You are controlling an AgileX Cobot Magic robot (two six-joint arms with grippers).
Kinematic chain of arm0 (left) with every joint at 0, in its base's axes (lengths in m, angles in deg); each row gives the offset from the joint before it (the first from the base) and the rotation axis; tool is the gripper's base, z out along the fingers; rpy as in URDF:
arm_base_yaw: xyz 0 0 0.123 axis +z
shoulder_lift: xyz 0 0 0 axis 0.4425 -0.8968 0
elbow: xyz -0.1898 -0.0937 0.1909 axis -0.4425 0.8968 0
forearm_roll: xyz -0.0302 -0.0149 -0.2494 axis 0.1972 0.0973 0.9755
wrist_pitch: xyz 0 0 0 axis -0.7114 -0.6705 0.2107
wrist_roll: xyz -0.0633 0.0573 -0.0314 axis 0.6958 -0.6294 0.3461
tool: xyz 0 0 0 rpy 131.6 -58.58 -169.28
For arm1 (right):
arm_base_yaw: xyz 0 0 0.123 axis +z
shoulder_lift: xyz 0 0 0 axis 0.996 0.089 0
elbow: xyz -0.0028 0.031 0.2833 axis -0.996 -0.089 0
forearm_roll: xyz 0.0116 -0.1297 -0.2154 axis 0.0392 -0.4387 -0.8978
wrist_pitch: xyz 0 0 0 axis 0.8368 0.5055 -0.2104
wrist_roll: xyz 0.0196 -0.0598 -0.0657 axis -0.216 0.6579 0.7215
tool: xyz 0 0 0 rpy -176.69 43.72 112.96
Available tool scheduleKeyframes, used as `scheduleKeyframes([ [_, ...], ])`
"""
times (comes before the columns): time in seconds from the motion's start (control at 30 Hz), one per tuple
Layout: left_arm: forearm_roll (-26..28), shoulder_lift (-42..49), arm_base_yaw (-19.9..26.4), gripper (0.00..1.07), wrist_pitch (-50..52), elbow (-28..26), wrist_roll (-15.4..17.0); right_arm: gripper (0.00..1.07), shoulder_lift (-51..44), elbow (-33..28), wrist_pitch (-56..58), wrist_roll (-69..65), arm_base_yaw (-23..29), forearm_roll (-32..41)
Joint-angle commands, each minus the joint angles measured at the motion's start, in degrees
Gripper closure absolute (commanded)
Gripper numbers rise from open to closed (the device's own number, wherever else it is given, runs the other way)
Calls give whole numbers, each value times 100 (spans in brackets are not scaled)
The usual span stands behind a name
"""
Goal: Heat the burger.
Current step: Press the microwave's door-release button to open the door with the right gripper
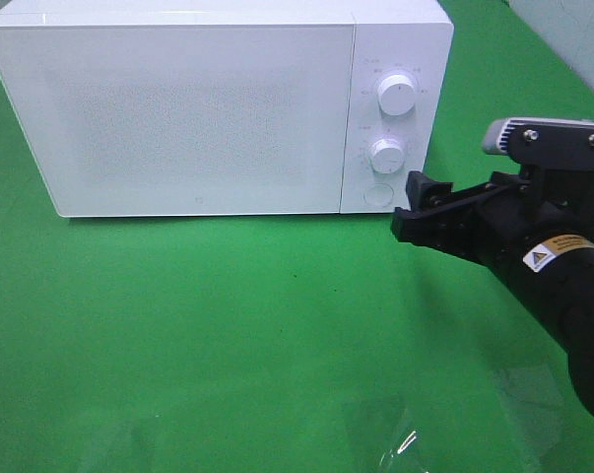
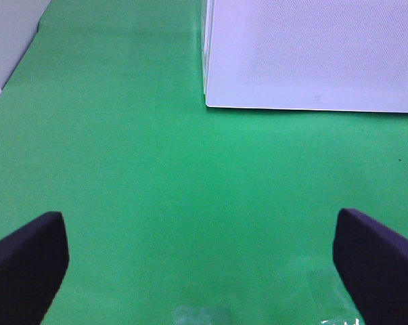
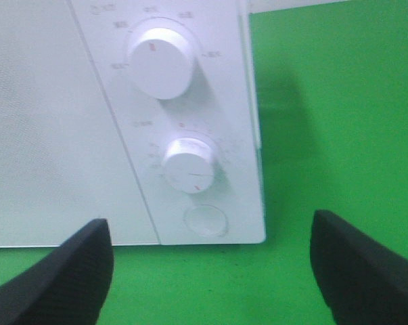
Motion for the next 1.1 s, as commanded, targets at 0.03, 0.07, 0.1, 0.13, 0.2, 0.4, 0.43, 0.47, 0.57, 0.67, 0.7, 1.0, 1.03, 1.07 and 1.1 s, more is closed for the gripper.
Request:
scheduleKeyframes([
  [0.03,23,80,23,8,29,11,23,32,126,258,23,52,143,34],
  [0.07,23,80,23,8,29,11,23,32,126,258,23,52,143,34],
  [0.1,23,80,23,8,29,11,23,32,166,315,92,-132,143,63],
  [0.13,23,80,23,8,29,11,23,32,166,315,92,-132,143,63],
  [0.2,23,80,23,8,29,11,23,32,178,344,126,-567,143,160],
  [0.4,23,80,23,8,29,11,23,36,212,344,126,-3335,143,195],
  [0.43,23,80,23,8,29,11,23,36,212,344,126,-3335,143,195],
  [0.47,23,80,23,8,29,11,23,38,281,344,149,-4291,143,178],
  [0.57,23,80,23,8,29,11,17,43,407,344,332,-6176,143,172],
  [0.67,23,80,23,8,29,11,17,48,441,344,413,-6835,143,155],
  [0.7,23,80,23,8,29,11,17,51,447,344,424,-7105,143,126],
  [1.0,23,80,23,8,29,11,23,96,476,344,539,-7907,143,92],
  [1.03,23,80,23,8,29,11,23,107,476,344,625,-7958,143,97],
  [1.07,23,80,23,8,29,11,23,107,476,344,665,-7958,143,138],
  [1.1,23,80,23,8,29,11,23,107,476,344,665,-7958,143,138],
])
